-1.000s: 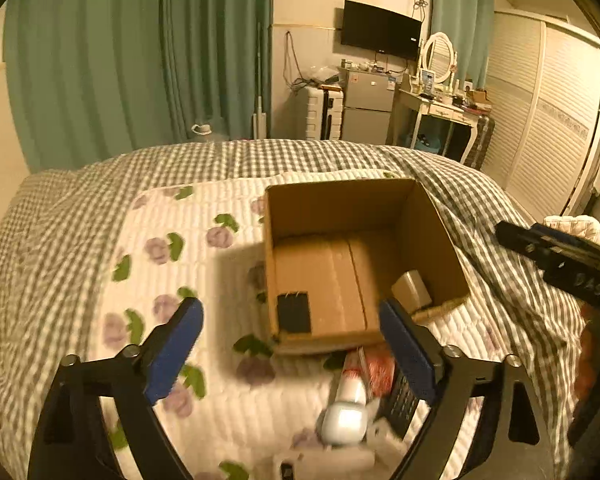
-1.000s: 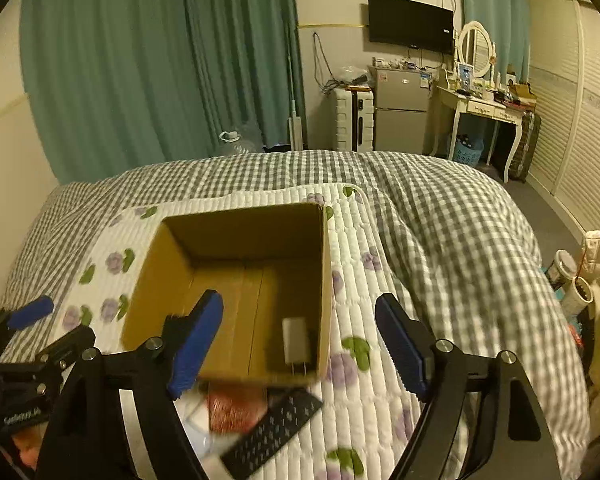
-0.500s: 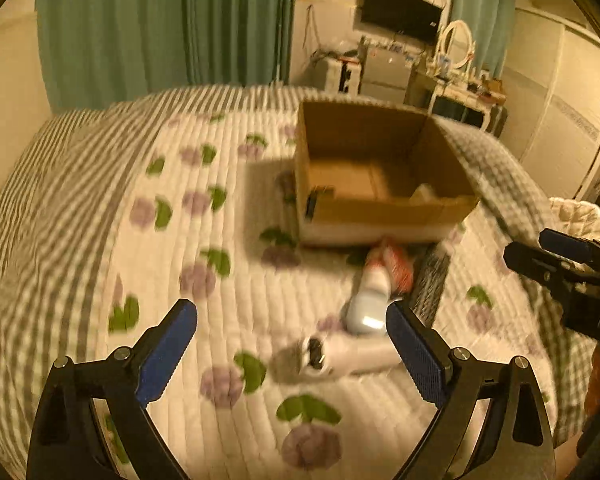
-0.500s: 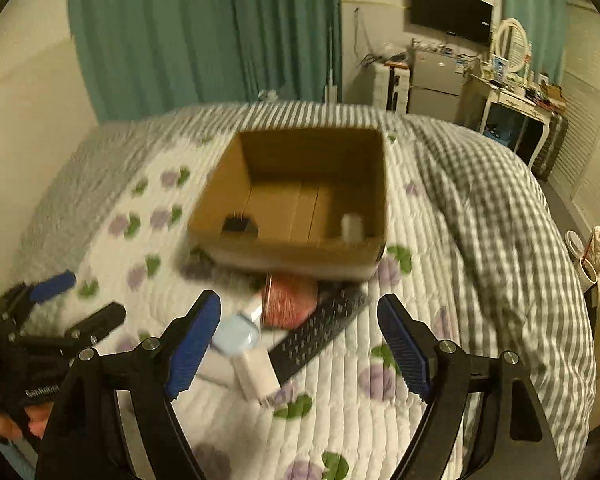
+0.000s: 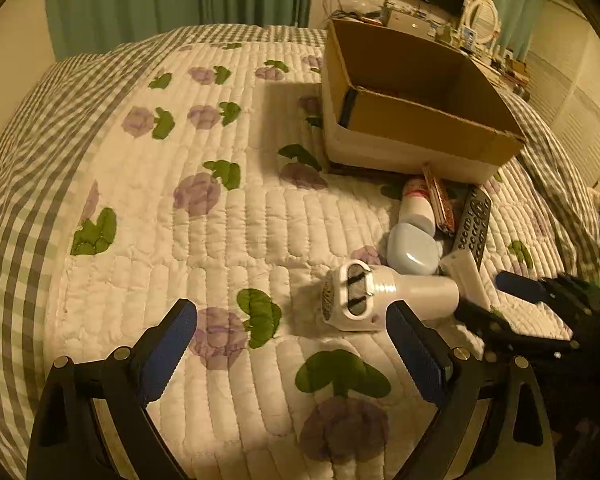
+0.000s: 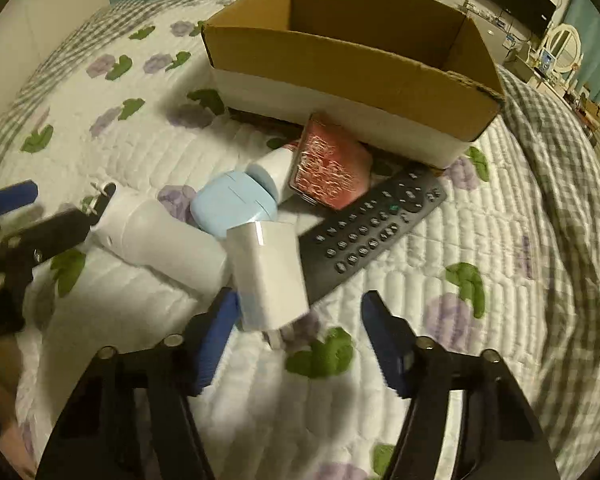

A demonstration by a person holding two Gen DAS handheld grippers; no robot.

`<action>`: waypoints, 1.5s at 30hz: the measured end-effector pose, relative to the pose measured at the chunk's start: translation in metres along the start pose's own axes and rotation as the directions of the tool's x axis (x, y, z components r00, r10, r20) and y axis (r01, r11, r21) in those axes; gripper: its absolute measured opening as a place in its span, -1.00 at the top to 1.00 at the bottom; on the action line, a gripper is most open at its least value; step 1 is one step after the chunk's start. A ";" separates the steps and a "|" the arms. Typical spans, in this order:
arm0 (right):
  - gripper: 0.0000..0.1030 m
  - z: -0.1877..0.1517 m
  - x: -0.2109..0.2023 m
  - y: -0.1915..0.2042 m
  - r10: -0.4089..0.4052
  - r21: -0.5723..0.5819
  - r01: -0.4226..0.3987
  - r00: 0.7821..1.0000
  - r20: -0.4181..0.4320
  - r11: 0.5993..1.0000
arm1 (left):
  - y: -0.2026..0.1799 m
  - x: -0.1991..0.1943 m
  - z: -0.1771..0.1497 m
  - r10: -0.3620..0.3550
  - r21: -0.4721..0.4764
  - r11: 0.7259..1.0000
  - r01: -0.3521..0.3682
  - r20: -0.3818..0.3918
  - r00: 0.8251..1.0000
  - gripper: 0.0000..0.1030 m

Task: Organize rigid objects
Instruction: 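Grasp the white hair-dryer device with the left tool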

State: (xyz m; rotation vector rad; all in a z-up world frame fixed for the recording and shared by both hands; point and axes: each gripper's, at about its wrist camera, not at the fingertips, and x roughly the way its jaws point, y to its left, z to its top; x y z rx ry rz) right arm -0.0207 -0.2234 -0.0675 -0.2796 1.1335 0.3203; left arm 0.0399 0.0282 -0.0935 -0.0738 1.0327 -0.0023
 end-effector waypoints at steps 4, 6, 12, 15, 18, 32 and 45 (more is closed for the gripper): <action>0.53 0.000 0.005 0.011 0.006 -0.031 -0.006 1.000 0.022 1.000 | -0.008 0.005 -0.003 0.000 0.035 0.999 0.001 -0.020 1.000 -0.89; 0.56 0.001 0.003 0.011 0.002 -0.022 -0.001 0.999 0.037 1.000 | -0.014 0.005 -0.004 -0.002 0.057 0.998 0.004 -0.020 1.000 -0.89; 0.58 0.011 -0.031 -0.034 0.011 0.106 -0.020 0.996 0.090 0.994 | -0.042 0.007 -0.006 -0.033 0.141 0.989 0.040 -0.048 0.998 -0.89; 0.58 0.014 -0.040 -0.051 0.002 0.153 -0.020 0.993 0.118 0.988 | -0.052 0.013 -0.004 -0.038 0.164 0.985 0.048 -0.061 0.997 -0.89; 0.58 0.013 -0.039 -0.054 0.006 0.165 -0.026 0.993 0.120 0.986 | -0.061 0.019 -0.001 -0.036 0.174 0.983 0.050 -0.082 0.996 -0.89; 0.58 0.010 -0.030 -0.069 -0.039 0.194 0.019 0.994 0.101 0.981 | -0.078 0.067 0.021 -0.022 0.110 0.993 0.046 -0.211 0.977 -0.98; 0.58 0.012 -0.029 -0.064 -0.034 0.193 0.014 0.994 0.101 0.981 | -0.077 0.030 0.023 -0.046 0.135 0.989 0.057 -0.080 0.996 -0.95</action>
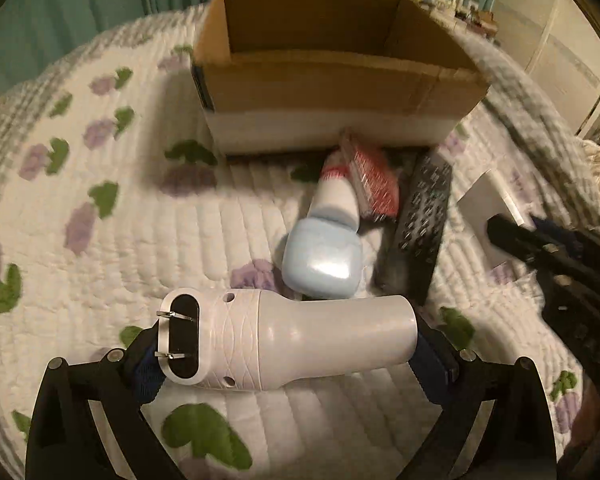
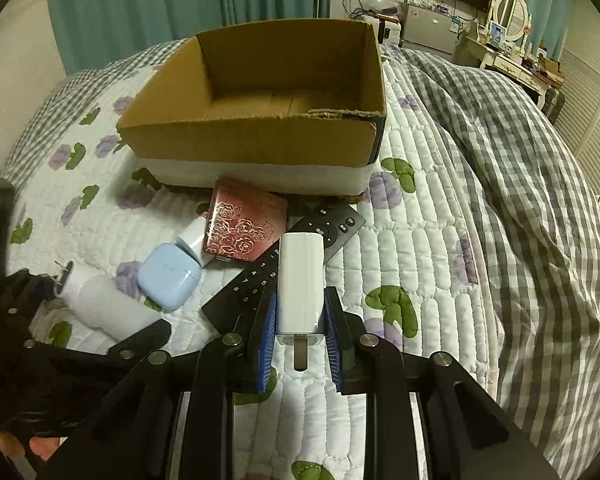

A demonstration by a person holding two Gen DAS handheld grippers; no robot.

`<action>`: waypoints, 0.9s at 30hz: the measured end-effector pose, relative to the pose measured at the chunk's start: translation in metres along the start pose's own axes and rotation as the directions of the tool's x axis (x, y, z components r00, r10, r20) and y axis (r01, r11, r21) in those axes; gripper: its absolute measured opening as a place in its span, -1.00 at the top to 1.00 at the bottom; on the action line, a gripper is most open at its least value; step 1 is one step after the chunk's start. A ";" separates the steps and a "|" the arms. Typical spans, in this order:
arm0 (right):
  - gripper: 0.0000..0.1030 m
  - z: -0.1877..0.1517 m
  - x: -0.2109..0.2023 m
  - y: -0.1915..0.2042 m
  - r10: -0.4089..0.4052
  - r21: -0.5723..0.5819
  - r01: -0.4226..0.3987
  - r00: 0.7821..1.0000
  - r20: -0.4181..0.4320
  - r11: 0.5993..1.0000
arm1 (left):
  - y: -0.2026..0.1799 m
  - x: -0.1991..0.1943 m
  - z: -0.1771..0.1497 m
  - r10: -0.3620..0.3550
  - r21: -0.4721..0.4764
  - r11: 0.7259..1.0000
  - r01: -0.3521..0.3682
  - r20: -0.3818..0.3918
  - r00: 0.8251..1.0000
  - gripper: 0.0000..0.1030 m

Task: Organize rigid objects
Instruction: 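Grasp the white hair-dryer device with the left tool, then lower the device into the box with the left tool while the right drops the charger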

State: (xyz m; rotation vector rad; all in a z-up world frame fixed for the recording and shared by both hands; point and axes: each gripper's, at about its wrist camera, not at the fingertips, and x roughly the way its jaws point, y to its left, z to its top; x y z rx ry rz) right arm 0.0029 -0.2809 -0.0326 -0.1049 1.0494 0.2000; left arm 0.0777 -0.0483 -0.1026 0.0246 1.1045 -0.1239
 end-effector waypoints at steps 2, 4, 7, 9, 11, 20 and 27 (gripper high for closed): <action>0.58 0.001 -0.005 0.001 0.004 0.000 -0.004 1.000 0.009 1.000 | 0.000 -0.016 0.003 0.001 0.001 1.000 -0.001 0.039 0.999 -0.95; 0.58 0.004 -0.013 0.001 0.003 0.001 -0.003 1.000 0.028 1.000 | 0.000 -0.034 0.012 0.002 0.003 1.000 -0.002 0.083 0.997 -0.95; 0.58 0.013 -0.028 0.000 0.009 0.001 -0.009 0.998 0.066 1.000 | 0.004 -0.058 0.026 0.002 0.005 1.000 -0.003 0.149 0.989 -0.95; 0.58 0.020 -0.037 -0.002 0.015 0.003 -0.015 0.996 0.089 1.000 | 0.002 -0.074 0.036 0.012 0.011 1.000 -0.015 0.201 0.980 -0.95; 0.58 0.031 -0.049 -0.005 0.020 0.007 -0.021 0.992 0.123 1.000 | 0.005 -0.083 0.044 0.017 0.016 1.000 -0.022 0.244 0.970 -0.95; 0.58 0.102 -0.080 -0.027 0.026 0.028 -0.035 0.965 0.260 0.999 | 0.010 -0.101 0.113 0.025 0.023 0.999 -0.036 0.363 0.932 -0.95; 0.58 0.148 -0.059 -0.039 0.036 0.031 -0.047 0.959 0.282 0.998 | 0.005 -0.071 0.158 0.013 0.050 0.998 -0.034 0.372 0.928 -0.95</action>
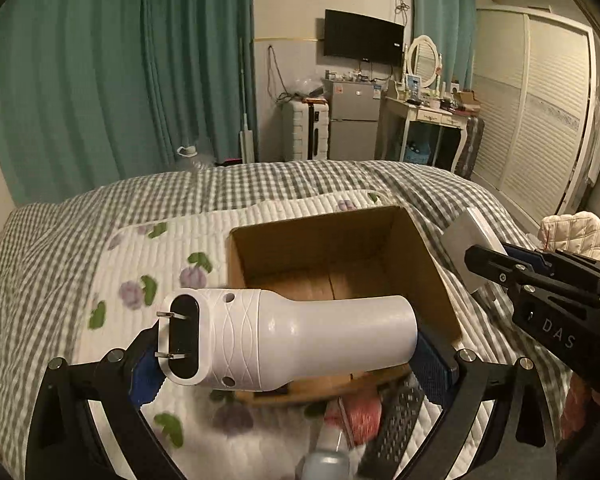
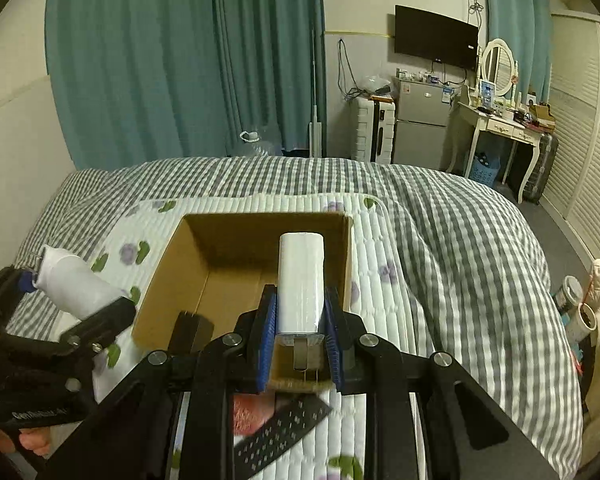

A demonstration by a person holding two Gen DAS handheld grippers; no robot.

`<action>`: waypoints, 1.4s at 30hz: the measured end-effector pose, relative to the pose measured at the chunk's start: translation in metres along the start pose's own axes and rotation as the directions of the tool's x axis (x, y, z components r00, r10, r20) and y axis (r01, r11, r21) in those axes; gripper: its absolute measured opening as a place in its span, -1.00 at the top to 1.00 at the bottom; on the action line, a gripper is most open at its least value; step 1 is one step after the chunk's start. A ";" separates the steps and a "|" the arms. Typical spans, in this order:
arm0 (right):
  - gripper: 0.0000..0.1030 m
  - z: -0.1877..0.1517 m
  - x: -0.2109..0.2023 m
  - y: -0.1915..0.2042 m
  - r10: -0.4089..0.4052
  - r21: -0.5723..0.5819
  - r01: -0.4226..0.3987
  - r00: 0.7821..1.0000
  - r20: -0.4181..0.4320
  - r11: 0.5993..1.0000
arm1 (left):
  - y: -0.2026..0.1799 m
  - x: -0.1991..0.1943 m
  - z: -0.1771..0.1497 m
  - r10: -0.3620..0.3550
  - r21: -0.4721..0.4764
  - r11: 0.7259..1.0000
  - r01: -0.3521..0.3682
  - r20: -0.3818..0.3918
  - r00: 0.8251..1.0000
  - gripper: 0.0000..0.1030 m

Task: Organize rigid objects
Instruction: 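Lower the device into the box with the left tool while the right drops the charger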

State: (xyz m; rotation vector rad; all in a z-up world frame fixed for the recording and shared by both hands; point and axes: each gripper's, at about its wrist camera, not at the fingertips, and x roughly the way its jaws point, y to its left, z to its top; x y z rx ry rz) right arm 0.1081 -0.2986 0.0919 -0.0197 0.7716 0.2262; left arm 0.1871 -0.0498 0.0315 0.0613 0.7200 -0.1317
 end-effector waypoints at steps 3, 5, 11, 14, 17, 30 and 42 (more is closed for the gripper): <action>0.58 0.008 0.017 -0.005 0.008 0.006 -0.008 1.000 -0.006 1.000 | -0.004 0.024 0.002 -0.016 0.009 1.000 0.016 -0.012 1.000 -0.95; 0.58 0.012 0.030 -0.008 0.013 0.011 -0.013 1.000 -0.012 1.000 | -0.006 0.040 0.001 -0.035 0.005 0.999 0.036 -0.029 0.999 -0.95; 0.58 0.014 0.065 -0.019 0.024 0.031 -0.023 0.999 -0.044 0.999 | -0.009 0.081 -0.004 -0.018 0.003 1.000 0.018 -0.077 0.997 -0.97; 0.58 0.010 0.077 -0.022 0.033 0.042 -0.031 0.998 -0.056 0.999 | -0.008 0.090 -0.004 0.006 0.002 1.000 -0.006 -0.083 0.997 -0.98; 0.58 0.006 0.085 -0.023 0.041 0.043 -0.038 0.997 -0.069 0.998 | -0.004 0.089 -0.003 0.004 -0.002 1.000 -0.004 -0.070 0.998 -0.98; 0.39 0.018 0.094 -0.009 0.095 0.075 -0.089 0.993 -0.074 0.993 | 0.021 0.052 0.000 0.024 -0.048 0.999 -0.025 -0.020 0.999 -0.98; -0.30 0.013 -0.014 -0.008 -0.050 0.036 0.052 0.998 -0.044 0.998 | 0.025 -0.050 -0.016 0.030 -0.104 0.994 -0.024 0.054 0.998 -0.99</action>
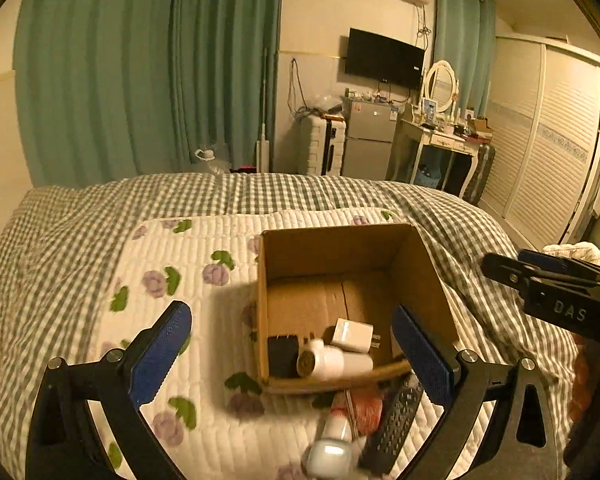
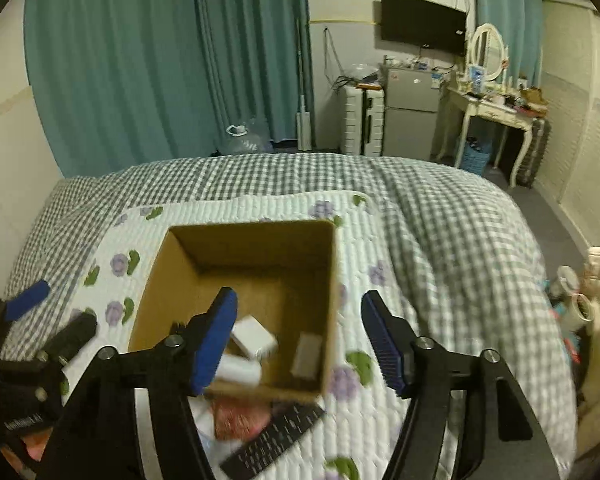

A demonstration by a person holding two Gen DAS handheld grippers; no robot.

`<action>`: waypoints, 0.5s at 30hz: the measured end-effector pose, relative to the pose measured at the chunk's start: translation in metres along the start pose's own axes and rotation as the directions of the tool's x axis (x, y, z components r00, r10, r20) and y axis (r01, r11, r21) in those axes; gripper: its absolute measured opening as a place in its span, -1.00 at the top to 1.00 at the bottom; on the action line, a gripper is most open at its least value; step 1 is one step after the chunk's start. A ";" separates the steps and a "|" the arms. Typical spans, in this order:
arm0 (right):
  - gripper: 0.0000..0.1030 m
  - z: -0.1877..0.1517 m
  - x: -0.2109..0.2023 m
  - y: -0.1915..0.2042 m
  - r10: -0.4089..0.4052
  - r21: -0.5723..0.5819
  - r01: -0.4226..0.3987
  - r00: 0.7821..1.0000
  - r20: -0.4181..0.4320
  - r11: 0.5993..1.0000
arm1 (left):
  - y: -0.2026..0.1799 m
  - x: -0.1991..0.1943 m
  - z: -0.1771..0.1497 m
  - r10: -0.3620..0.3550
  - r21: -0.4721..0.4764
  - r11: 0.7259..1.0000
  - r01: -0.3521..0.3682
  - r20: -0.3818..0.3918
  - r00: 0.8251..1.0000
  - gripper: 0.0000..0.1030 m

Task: Organize rigid objects
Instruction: 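Lower the device into the box with the left tool while the right drops the charger, then grasp the blue earbud case with the left tool while the right grasps the black remote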

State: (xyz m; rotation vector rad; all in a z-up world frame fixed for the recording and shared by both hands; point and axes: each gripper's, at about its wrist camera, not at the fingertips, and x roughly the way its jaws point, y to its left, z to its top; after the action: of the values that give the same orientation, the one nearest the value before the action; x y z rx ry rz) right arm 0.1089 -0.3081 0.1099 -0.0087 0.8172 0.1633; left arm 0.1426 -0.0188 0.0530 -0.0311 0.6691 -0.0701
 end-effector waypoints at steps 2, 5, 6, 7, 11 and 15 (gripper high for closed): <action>-0.30 -0.010 -0.014 -0.001 -0.017 -0.001 0.017 1.000 -0.008 1.000 | -0.001 -0.010 -0.010 0.001 0.005 1.000 -0.001 -0.009 1.000 -0.99; -0.30 -0.034 -0.030 -0.002 -0.037 0.012 0.037 0.999 -0.025 0.999 | 0.000 -0.019 -0.028 0.008 -0.006 1.000 -0.008 -0.025 1.000 -0.99; -0.30 -0.046 -0.032 -0.001 -0.045 0.016 0.046 0.998 -0.039 0.999 | 0.000 -0.020 -0.035 0.011 -0.012 1.000 -0.012 -0.032 0.999 -0.99; -0.30 -0.055 -0.032 -0.002 -0.045 0.015 0.046 0.997 -0.055 0.999 | 0.001 -0.019 -0.040 0.006 -0.016 1.000 -0.007 -0.037 0.999 -0.99; -0.30 -0.090 -0.025 -0.002 -0.066 0.019 0.068 0.992 -0.105 0.998 | 0.002 -0.011 -0.069 -0.007 -0.018 1.000 0.006 -0.076 0.997 -0.99; -0.30 -0.116 -0.003 0.003 -0.072 0.011 0.074 0.985 -0.155 0.997 | -0.003 0.014 -0.097 -0.007 0.004 1.000 0.008 -0.139 0.990 -0.99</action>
State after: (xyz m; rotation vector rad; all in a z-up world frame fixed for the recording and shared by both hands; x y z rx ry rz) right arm 0.0226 -0.3134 0.0325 -0.0360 0.9714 0.0870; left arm 0.0936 -0.0230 -0.0315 -0.0241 0.8082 -0.0819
